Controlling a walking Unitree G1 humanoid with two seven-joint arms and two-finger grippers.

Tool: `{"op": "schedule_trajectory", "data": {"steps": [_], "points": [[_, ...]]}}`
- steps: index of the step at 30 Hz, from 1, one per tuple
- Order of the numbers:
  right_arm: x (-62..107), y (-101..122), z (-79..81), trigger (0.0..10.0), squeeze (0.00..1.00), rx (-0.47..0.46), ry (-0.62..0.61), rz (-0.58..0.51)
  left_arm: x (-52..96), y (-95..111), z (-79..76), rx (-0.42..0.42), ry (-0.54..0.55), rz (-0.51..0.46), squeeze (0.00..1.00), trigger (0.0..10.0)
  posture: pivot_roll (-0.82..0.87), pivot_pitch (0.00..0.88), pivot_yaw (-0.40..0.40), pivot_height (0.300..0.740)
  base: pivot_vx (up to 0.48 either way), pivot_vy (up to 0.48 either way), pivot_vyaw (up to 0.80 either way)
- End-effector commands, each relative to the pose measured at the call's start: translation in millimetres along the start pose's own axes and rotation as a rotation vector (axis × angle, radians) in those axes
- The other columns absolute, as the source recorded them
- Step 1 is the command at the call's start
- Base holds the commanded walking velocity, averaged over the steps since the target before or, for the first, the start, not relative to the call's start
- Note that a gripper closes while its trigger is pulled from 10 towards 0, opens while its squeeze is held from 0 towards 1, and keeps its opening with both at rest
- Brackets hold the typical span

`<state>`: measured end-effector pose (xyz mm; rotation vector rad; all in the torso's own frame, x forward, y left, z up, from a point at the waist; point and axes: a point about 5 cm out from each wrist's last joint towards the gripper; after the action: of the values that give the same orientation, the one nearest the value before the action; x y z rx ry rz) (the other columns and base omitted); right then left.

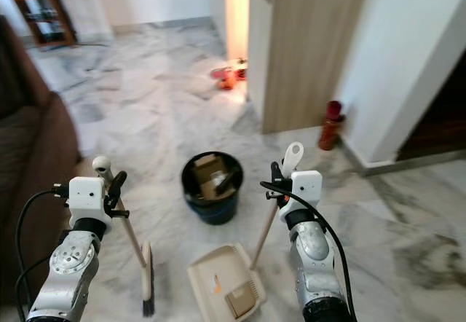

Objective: Sweep floor

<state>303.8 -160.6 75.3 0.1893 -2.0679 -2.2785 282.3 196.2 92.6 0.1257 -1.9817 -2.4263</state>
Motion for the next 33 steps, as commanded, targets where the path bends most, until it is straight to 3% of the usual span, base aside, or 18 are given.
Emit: {"op": "schedule_trajectory", "data": {"steps": [1, 9, 15, 20, 33], "points": [[-4.1, 9.3, 0.2, 10.0, 0.0, -0.024, -0.007, -0.046, -2.7, 7.3, 2.2, -0.017, 0.003, -0.034, 0.0, 10.0, 0.15, 0.0, 0.038, 0.74, 0.0, 0.0, 0.0], [-3.7, 9.2, -2.4, 10.0, 0.0, -0.023, -0.021, -0.05, -2.7, 6.7, 2.1, -0.018, 0.004, -0.027, 0.0, 10.0, 0.15, 0.0, 0.039, 0.74, 0.062, 0.0, 0.0], [-3.9, 10.3, -0.9, 10.0, 0.0, 0.0, -0.003, -0.051, -2.7, 5.8, 2.5, -0.023, 0.007, -0.021, 0.0, 10.0, 0.15, 0.0, 0.038, 0.74, 0.333, 0.0, 0.0], [-4.3, 10.5, 0.5, 10.0, 0.0, -0.009, 0.002, -0.052, -2.8, 5.8, 2.2, -0.024, 0.007, -0.02, 0.0, 10.0, 0.15, 0.0, 0.037, 0.74, 0.353, 0.0, 0.61], [-4.4, 10.4, -0.9, 10.0, 0.0, -0.017, -0.011, -0.051, -2.9, 5.5, 2.1, -0.022, 0.006, -0.019, 0.0, 10.0, 0.15, 0.0, 0.036, 0.74, 0.34, 0.0, 0.0]]}}
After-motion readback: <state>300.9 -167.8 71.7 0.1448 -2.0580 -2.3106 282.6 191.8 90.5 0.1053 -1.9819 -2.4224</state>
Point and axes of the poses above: a point about 5 cm out from each wrist's last joint towards the gripper, its own x axis pointing back from the gripper into the wrist, its own y axis along the axis of the wrist's last joint, z = x × y, and after that the axes turned 3 degrees about -x, right-handed
